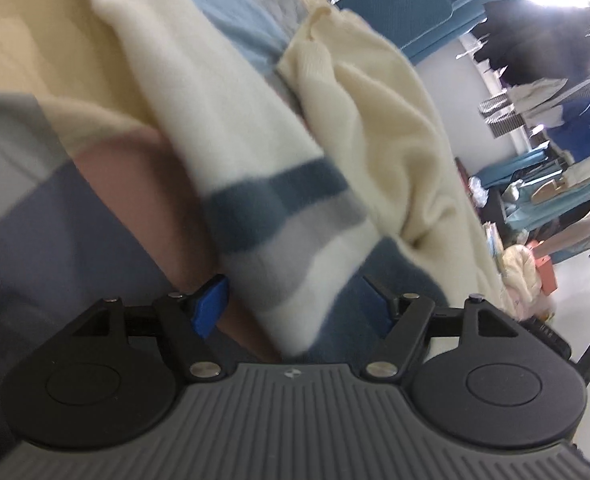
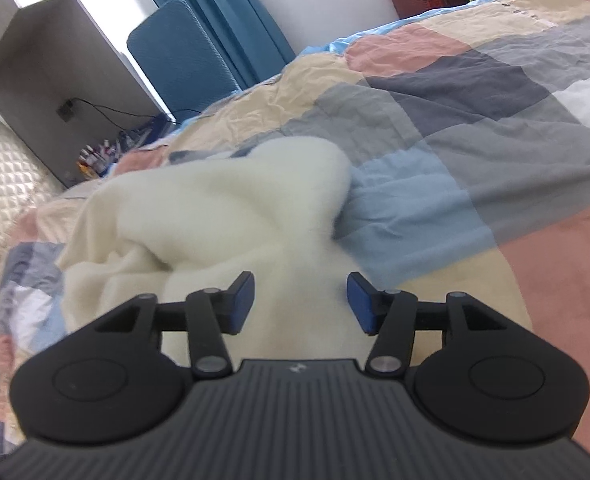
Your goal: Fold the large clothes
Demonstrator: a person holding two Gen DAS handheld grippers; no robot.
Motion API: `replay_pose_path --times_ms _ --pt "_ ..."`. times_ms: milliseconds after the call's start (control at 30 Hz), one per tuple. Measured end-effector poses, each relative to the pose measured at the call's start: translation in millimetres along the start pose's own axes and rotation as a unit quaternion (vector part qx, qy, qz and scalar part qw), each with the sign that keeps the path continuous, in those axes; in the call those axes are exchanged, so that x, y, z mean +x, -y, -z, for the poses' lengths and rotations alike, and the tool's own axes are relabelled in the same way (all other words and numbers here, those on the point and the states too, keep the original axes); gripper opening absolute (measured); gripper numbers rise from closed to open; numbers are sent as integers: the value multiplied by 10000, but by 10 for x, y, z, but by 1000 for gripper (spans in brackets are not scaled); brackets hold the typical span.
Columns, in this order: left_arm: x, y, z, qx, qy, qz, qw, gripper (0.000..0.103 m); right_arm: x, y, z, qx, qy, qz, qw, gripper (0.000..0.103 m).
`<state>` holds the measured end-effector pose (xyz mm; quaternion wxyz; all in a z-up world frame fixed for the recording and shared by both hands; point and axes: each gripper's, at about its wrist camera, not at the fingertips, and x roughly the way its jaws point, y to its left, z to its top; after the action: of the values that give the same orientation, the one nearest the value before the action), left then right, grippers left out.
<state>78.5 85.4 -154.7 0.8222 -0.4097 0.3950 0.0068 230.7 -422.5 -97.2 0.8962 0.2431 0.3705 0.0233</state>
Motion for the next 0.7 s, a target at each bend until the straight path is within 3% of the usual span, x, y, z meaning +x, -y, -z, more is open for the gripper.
replay_pose_path --times_ms 67,167,267,333,367,467,567,700 --pt "114 -10 15 -14 -262 5 9997 74 16 35 -10 3 108 29 9999 72" --pt "289 -78 8 -242 -542 43 9982 69 69 125 -38 206 155 -80 9996 72" --pt "359 -93 -47 -316 -510 -7 9982 47 167 220 -46 516 63 -230 9984 72" --pt "368 -116 -82 -427 -405 -5 9983 17 243 240 -46 481 55 -200 9986 72" --pt "370 -125 -100 -499 -340 9 9982 13 285 236 -52 363 62 -148 9992 70" --pt "330 -90 -146 -472 -165 9 9987 8 428 172 -63 -270 97 10 9996 63" --pt "177 24 -200 -86 275 -17 9996 8 543 204 -66 -117 -156 -296 9994 29" --pt "-111 102 -413 13 849 89 9964 7 383 -28 -69 -549 -64 -499 9972 21"
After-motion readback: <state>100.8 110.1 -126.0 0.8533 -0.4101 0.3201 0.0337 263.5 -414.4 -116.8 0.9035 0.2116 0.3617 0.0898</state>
